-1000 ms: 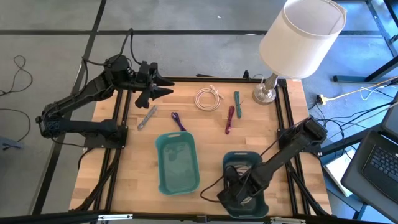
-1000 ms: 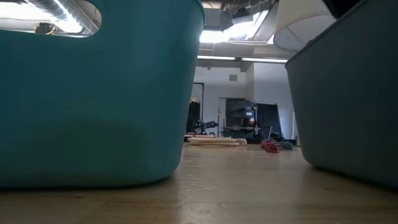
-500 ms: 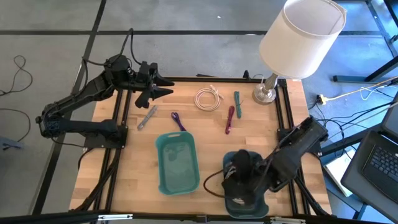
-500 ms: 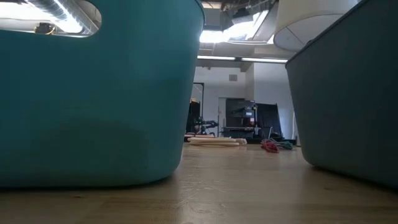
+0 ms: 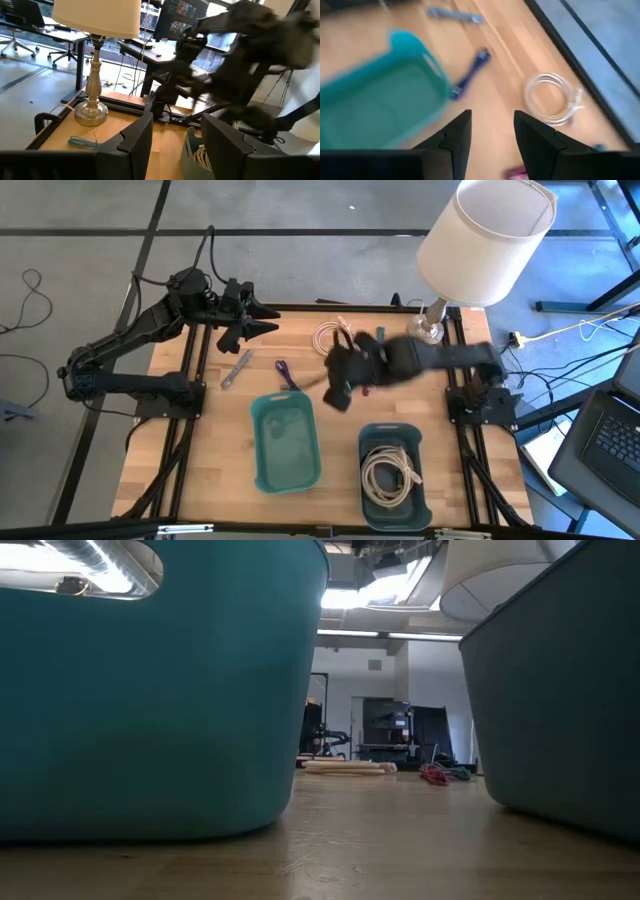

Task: Pick and place USB-C Cables
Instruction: Put the brown HDMI cable into the blue bin

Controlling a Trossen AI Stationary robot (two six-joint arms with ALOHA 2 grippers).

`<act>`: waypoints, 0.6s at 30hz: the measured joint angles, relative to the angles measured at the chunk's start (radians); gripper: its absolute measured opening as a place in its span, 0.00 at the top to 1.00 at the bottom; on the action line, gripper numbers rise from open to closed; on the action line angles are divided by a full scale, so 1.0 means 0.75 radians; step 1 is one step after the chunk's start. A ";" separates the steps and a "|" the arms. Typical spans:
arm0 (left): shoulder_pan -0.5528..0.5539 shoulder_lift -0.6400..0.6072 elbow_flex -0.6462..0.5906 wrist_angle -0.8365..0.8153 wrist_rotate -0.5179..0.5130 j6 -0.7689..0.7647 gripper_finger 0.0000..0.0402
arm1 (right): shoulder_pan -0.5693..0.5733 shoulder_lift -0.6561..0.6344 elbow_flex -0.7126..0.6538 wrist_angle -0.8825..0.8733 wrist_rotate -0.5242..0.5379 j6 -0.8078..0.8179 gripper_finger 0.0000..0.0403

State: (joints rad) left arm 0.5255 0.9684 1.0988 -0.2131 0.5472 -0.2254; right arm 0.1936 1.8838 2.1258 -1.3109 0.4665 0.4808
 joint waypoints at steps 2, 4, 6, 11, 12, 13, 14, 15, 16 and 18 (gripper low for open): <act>0.000 0.000 0.000 0.006 0.000 -0.020 0.60 | -0.130 0.000 -0.033 0.006 -0.132 -0.142 0.62; 0.000 0.000 0.000 0.010 0.000 -0.045 0.60 | -0.252 -0.001 -0.094 0.068 -0.276 -0.243 0.62; 0.000 0.000 0.000 0.010 0.000 -0.055 0.60 | -0.360 0.002 -0.177 0.162 -0.425 -0.312 0.62; 0.000 0.000 0.000 0.010 -0.002 -0.056 0.60 | -0.541 0.014 -0.398 0.445 -0.732 -0.411 0.62; 0.000 0.000 0.000 0.010 -0.005 -0.056 0.60 | -0.563 0.026 -0.437 0.482 -0.758 -0.423 0.62; 0.000 0.000 0.000 0.011 -0.008 -0.056 0.60 | -0.578 0.040 -0.468 0.521 -0.774 -0.441 0.62; 0.000 0.000 0.000 0.012 -0.009 -0.056 0.60 | -0.592 0.053 -0.492 0.563 -0.783 -0.452 0.62; 0.000 0.000 0.000 0.015 -0.009 -0.056 0.60 | -0.601 0.066 -0.510 0.582 -0.784 -0.465 0.62; 0.000 0.000 0.000 0.020 -0.009 -0.056 0.60 | -0.608 0.083 -0.520 0.586 -0.783 -0.480 0.62; 0.000 0.000 0.000 0.022 -0.009 -0.056 0.60 | -0.611 0.123 -0.523 0.587 -0.757 -0.519 0.62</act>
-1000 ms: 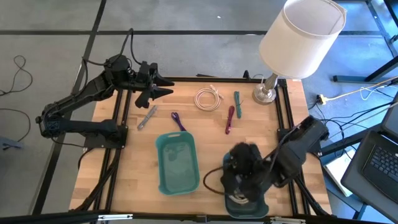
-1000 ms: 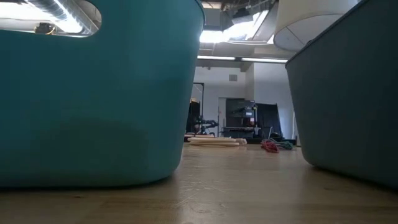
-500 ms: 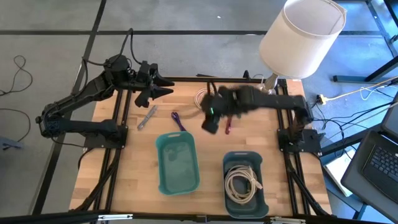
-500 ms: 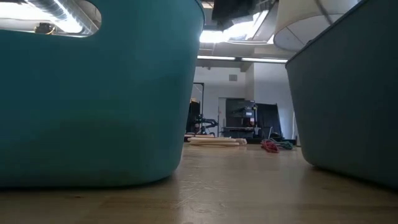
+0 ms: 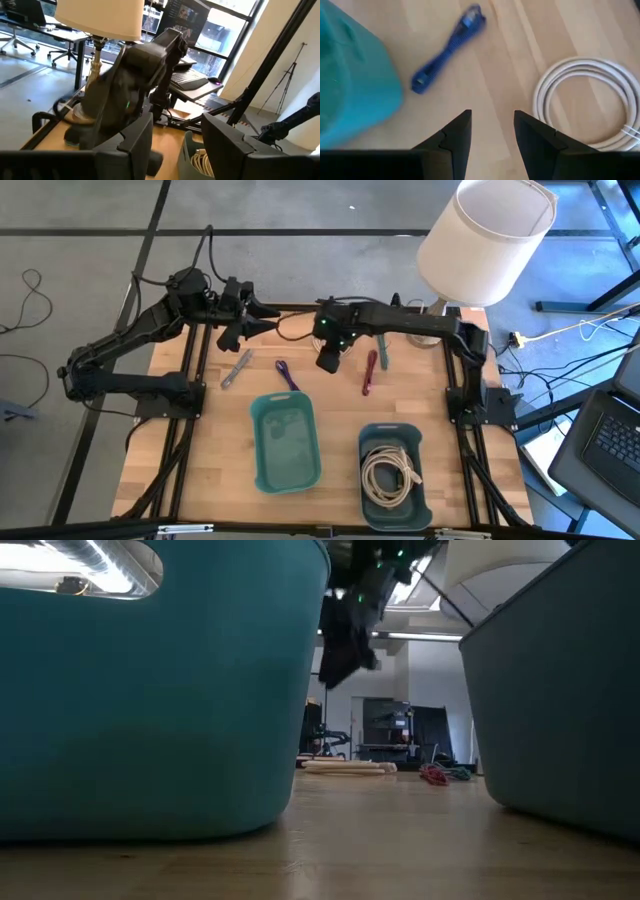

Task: Pick and place USB-C Cables
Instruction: Put the brown HDMI cable into the blue bin

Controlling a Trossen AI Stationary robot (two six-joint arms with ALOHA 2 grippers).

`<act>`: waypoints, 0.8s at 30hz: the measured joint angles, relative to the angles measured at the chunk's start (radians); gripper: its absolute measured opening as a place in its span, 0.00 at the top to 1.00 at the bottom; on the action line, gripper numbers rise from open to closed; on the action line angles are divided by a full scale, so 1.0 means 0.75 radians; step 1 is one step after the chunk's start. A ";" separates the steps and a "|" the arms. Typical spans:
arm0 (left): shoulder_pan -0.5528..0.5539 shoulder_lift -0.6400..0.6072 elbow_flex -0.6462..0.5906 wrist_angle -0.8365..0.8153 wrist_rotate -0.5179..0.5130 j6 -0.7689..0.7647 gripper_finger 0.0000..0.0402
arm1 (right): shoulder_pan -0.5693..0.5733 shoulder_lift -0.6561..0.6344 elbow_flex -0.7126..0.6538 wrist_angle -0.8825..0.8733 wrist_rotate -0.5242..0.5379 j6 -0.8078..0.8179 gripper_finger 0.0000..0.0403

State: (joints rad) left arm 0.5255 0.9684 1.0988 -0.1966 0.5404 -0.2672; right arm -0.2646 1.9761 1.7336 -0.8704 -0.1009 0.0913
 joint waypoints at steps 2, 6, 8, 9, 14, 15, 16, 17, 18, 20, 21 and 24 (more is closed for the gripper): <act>0.000 0.000 0.000 -0.001 0.000 0.000 0.60 | 0.001 0.034 -0.001 -0.005 0.053 -0.033 0.62; 0.000 0.000 0.000 -0.001 -0.001 0.000 0.60 | 0.000 0.083 -0.001 -0.021 0.106 -0.052 0.62; 0.000 0.000 0.000 -0.001 0.000 0.000 0.60 | 0.000 0.106 -0.001 -0.037 0.134 -0.073 0.62; 0.000 0.000 0.000 -0.001 -0.001 0.000 0.60 | 0.000 0.117 0.000 -0.042 0.144 -0.091 0.62; 0.000 0.000 0.000 -0.001 -0.001 0.002 0.60 | 0.000 0.226 0.106 -0.120 0.209 -0.181 0.62; 0.000 0.000 0.000 -0.002 -0.001 0.002 0.60 | -0.002 0.254 0.141 -0.137 0.214 -0.188 0.62; 0.000 0.000 0.000 -0.002 -0.001 0.001 0.60 | -0.009 0.282 0.178 -0.152 0.214 -0.194 0.62; 0.000 0.000 0.000 -0.002 -0.001 0.001 0.60 | -0.013 0.312 0.216 -0.168 0.214 -0.199 0.62; 0.000 0.000 0.000 -0.002 -0.001 0.001 0.60 | -0.019 0.344 0.256 -0.181 0.214 -0.202 0.62; 0.000 0.000 0.000 -0.002 0.001 0.000 0.60 | -0.035 0.405 0.334 -0.220 0.215 -0.213 0.62; -0.001 0.000 0.000 -0.002 0.005 -0.008 0.60 | -0.042 0.437 0.373 -0.244 0.215 -0.217 0.62; -0.002 0.000 0.000 -0.003 0.009 -0.029 0.60 | -0.065 0.525 0.477 -0.352 0.206 -0.228 0.62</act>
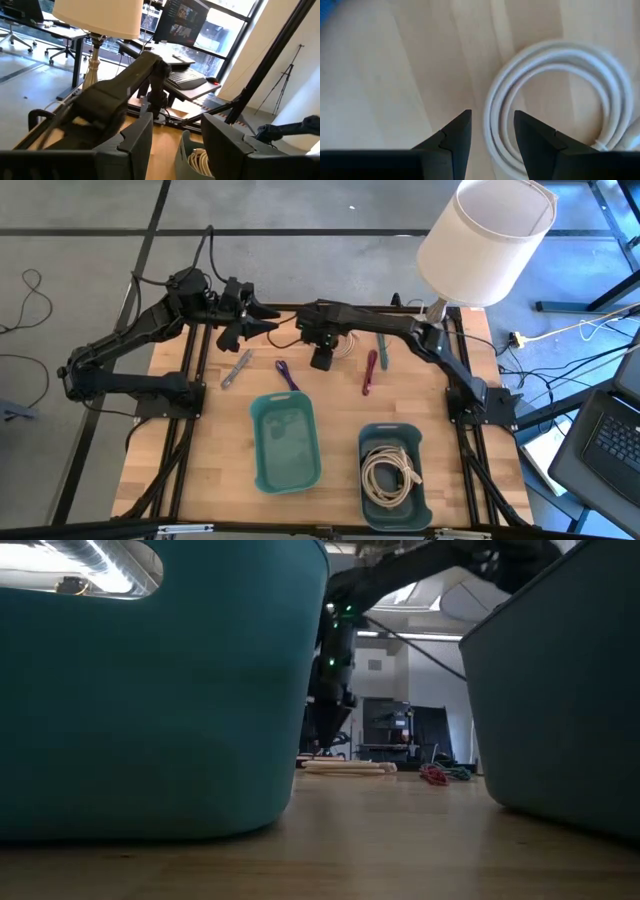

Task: Pick and place USB-C Cables
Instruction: Put the brown HDMI cable into the blue bin

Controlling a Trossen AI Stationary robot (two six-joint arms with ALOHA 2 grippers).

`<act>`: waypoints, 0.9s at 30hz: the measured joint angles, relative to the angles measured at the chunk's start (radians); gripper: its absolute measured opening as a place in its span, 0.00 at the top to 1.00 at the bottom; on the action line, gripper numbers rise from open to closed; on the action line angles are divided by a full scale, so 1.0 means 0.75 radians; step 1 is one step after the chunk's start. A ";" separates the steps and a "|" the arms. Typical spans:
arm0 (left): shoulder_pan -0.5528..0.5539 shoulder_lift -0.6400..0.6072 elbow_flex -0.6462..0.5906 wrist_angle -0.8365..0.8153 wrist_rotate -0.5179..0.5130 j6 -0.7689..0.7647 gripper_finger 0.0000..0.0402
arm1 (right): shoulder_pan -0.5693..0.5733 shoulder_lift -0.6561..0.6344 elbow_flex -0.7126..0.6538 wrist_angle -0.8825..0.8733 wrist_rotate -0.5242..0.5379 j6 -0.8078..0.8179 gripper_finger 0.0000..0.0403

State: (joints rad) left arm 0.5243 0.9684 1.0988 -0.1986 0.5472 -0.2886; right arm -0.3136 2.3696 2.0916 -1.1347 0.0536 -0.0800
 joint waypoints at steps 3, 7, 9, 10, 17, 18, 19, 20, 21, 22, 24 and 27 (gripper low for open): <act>0.000 0.000 0.000 -0.001 0.007 -0.011 0.60 | -0.012 0.069 0.062 -0.082 -0.013 -0.005 0.62; 0.000 0.000 0.000 -0.016 0.009 -0.011 0.60 | -0.014 0.098 0.068 -0.080 -0.037 -0.015 0.62; 0.000 0.000 0.000 -0.029 0.010 -0.009 0.60 | -0.013 0.108 0.063 -0.072 -0.040 -0.020 0.62; 0.000 0.000 0.000 -0.035 0.011 -0.008 0.60 | -0.014 0.115 0.062 -0.067 -0.042 -0.023 0.62; 0.000 0.000 0.000 -0.063 0.011 -0.007 0.60 | -0.021 0.124 0.060 -0.007 -0.041 -0.049 0.62; 0.000 0.000 0.000 -0.063 0.011 -0.007 0.60 | -0.024 0.124 0.060 0.007 -0.041 -0.046 0.62; 0.000 0.000 0.000 -0.063 0.011 -0.007 0.60 | -0.029 0.124 0.060 0.017 -0.040 -0.043 0.62; 0.000 0.000 0.000 -0.063 0.011 -0.007 0.60 | -0.032 0.124 0.060 0.022 -0.040 -0.043 0.62; 0.000 0.000 0.000 -0.063 0.011 -0.007 0.60 | -0.035 0.124 0.060 0.021 -0.037 -0.043 0.63; 0.000 0.000 0.000 -0.063 0.011 -0.007 0.60 | -0.038 0.124 0.060 0.021 -0.037 -0.044 0.63; -0.002 0.000 0.000 -0.063 0.015 -0.007 0.60 | -0.042 0.124 0.060 0.025 -0.031 -0.053 0.65; -0.015 0.000 0.000 -0.062 0.030 -0.006 0.60 | -0.051 0.124 0.059 0.025 -0.018 -0.051 0.68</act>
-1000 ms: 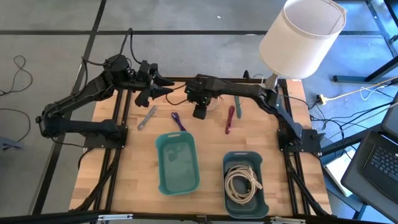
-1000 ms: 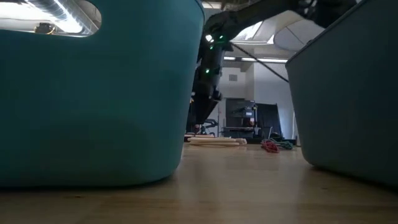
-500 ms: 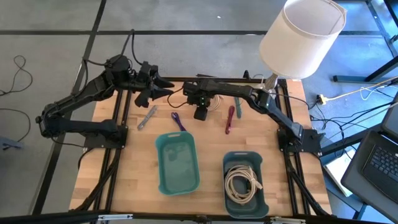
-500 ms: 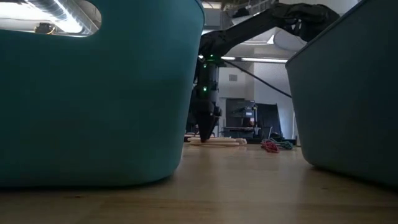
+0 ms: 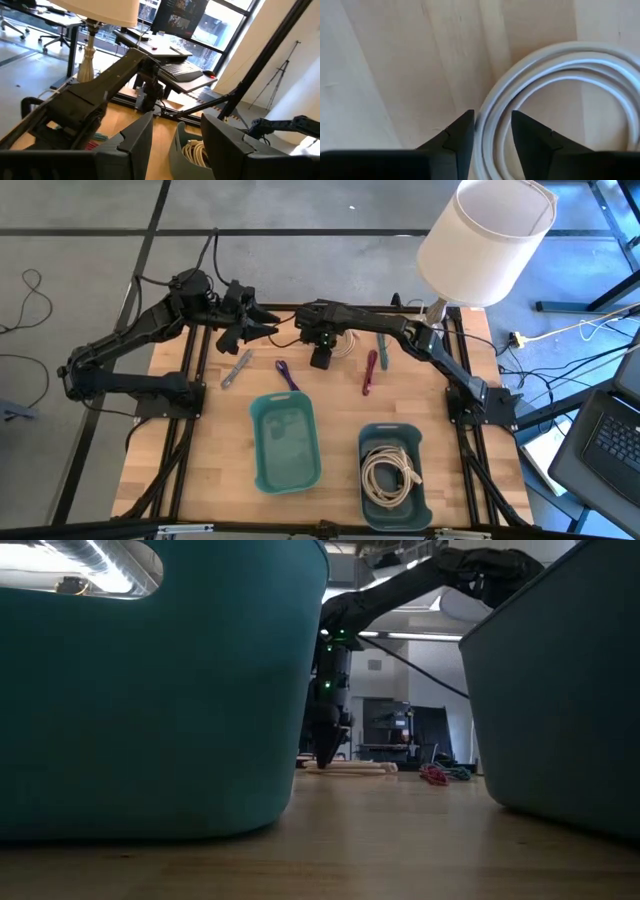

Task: Pick and place USB-C Cables
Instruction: Put the brown HDMI cable into the blue bin, then put the brown large USB cable into the blue bin

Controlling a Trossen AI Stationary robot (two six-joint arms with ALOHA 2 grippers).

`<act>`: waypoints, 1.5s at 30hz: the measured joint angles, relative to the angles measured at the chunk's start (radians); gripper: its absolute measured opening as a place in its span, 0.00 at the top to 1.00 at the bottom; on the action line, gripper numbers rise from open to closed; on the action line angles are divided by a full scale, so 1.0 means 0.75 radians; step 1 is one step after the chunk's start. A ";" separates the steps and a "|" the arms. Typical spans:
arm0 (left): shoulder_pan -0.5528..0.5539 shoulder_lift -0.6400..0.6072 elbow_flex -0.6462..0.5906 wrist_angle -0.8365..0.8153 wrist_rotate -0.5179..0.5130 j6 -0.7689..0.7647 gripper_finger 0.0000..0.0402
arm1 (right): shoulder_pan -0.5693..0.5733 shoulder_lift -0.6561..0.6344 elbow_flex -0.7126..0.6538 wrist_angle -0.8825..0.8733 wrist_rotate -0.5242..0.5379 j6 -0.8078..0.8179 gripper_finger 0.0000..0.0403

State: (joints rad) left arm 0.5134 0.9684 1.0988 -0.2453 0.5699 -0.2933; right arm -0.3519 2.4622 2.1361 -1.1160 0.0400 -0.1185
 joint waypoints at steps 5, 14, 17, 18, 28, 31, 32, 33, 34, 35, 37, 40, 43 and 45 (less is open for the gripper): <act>-0.031 0.000 0.000 0.000 0.003 0.000 0.60 | -0.009 0.000 -0.001 -0.015 -0.015 0.007 0.70; -0.039 0.000 0.000 0.000 0.001 0.001 0.60 | -0.006 -0.001 -0.001 -0.025 -0.019 0.018 0.91; -0.039 0.000 0.000 0.000 0.001 0.000 0.60 | -0.005 -0.008 0.000 -0.029 -0.019 0.039 0.98; -0.039 0.000 0.000 0.000 0.001 0.001 0.60 | -0.005 -0.007 0.000 -0.028 -0.019 0.047 0.98; -0.039 0.000 0.000 -0.022 0.001 0.036 0.60 | 0.051 -0.006 -0.001 -0.051 0.046 0.067 1.00; -0.039 0.000 0.000 -0.048 0.000 0.036 0.60 | 0.079 -0.006 0.000 -0.049 0.094 0.041 1.00; -0.039 0.000 0.000 -0.056 0.000 0.036 0.60 | 0.086 -0.006 0.007 -0.060 0.107 0.037 1.00; -0.039 0.000 -0.001 -0.061 0.000 0.036 0.60 | 0.093 -0.005 0.016 -0.073 0.119 0.035 1.00; -0.039 0.000 -0.001 -0.065 0.000 0.036 0.60 | 0.100 -0.006 0.029 -0.078 0.135 0.034 1.00; -0.039 0.000 -0.001 -0.068 0.000 0.036 0.60 | 0.108 -0.006 0.043 -0.083 0.159 0.034 1.00; -0.039 0.000 0.000 -0.071 0.000 0.036 0.60 | 0.120 -0.005 0.096 -0.136 0.190 0.034 1.00; -0.039 0.000 0.000 -0.071 0.000 0.036 0.60 | 0.137 -0.005 0.200 -0.172 0.225 0.033 1.00; -0.039 0.000 0.000 -0.071 0.001 0.036 0.60 | 0.141 -0.005 0.289 -0.193 0.225 0.049 1.00; -0.039 0.000 0.000 -0.071 0.014 0.036 0.60 | 0.138 -0.009 0.294 -0.167 0.184 0.075 0.99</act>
State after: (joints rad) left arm 0.4839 0.9684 1.0988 -0.2989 0.5805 -0.2665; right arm -0.2486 2.4554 2.3565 -1.2412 0.1781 -0.0619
